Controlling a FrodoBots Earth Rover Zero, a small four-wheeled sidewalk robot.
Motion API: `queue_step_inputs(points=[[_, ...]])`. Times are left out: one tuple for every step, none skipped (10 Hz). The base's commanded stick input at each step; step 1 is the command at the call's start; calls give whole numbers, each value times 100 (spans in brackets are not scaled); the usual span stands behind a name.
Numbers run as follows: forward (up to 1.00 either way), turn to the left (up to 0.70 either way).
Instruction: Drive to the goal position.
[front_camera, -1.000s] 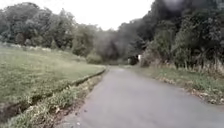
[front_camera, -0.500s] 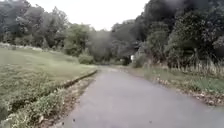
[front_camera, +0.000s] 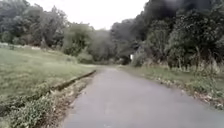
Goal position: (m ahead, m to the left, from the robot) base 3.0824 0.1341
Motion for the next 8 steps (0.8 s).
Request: queue_step_inputs(points=[[50,0],[50,0],[50,0],[50,0],[50,0],[50,0],[50,0],[50,0]])
